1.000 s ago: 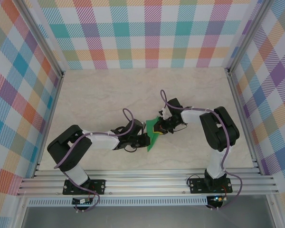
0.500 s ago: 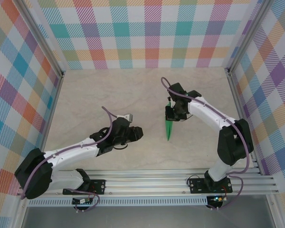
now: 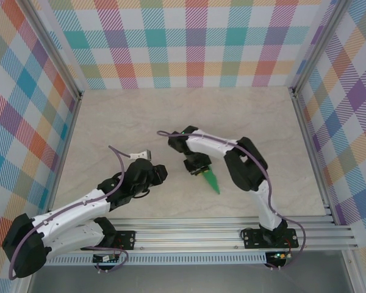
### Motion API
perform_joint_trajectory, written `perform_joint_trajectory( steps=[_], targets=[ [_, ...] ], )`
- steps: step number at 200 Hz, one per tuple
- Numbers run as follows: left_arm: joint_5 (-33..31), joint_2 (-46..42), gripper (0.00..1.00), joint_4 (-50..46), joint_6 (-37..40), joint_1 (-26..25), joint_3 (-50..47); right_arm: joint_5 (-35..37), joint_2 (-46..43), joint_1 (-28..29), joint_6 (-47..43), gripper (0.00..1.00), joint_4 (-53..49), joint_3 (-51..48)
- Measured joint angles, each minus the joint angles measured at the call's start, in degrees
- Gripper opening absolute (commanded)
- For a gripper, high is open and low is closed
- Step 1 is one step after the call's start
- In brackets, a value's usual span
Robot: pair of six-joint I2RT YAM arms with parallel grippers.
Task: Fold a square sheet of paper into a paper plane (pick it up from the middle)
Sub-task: Turn over the paper at the center of the table, then move the paper to the center of the table.
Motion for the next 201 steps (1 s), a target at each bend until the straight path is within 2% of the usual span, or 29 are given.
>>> perform_joint_trajectory(
  steps=[16,24,40,77,112,120,134,142,164,173,183,195,201],
  targets=[
    [-0.7,-2.3,0.38,-1.5,-0.4,0.1,-0.4,-1.8,2.4,3.0,0.5,0.37,-0.5,3.0],
    [-1.0,-3.4,0.38,-1.8,-0.6,0.1,-0.8,-3.8,2.4,3.4,0.9,0.45,-0.7,3.7],
    [-1.5,-5.6,0.4,-2.8,-1.0,0.2,-1.9,-7.0,2.1,3.6,1.4,0.54,0.5,4.5],
    [-1.5,-7.8,0.42,-3.6,-1.7,0.2,-3.7,-11.0,-3.8,3.2,0.0,0.67,3.7,1.7],
    [0.0,-6.9,0.44,-3.8,-1.7,0.2,-3.8,-15.8,-18.7,1.3,0.0,0.69,9.4,-7.3],
    [0.5,-6.3,0.44,-3.5,-1.7,0.2,-3.8,-17.1,-22.1,0.3,0.0,0.66,11.1,-9.8],
    [1.9,-4.5,0.45,-2.5,-1.6,0.2,-3.8,-20.0,-27.4,-2.5,-0.2,0.57,14.6,-14.8],
    [2.7,-3.4,0.45,-2.0,-1.5,0.2,-3.8,-21.7,-29.6,-4.1,-0.1,0.48,16.2,-17.5],
    [5.0,0.6,0.44,-0.5,-1.1,0.2,-3.6,-25.1,-32.9,-8.1,0.2,0.29,20.1,-24.5],
    [6.0,2.3,0.44,0.1,-0.9,0.2,-3.4,-26.5,-33.6,-8.9,0.0,0.24,21.3,-27.3],
    [7.0,4.5,0.44,0.9,-0.6,0.2,-3.0,-28.2,-34.0,-9.2,-0.1,0.3,22.3,-29.9],
    [8.2,7.2,0.44,1.6,-0.4,0.2,-2.1,-29.8,-34.1,-9.2,0.2,0.48,23.0,-32.0],
    [8.8,8.7,0.43,2.1,-0.3,0.2,-1.6,-30.0,-34.1,-9.1,0.3,0.53,23.5,-32.9]
  ],
)
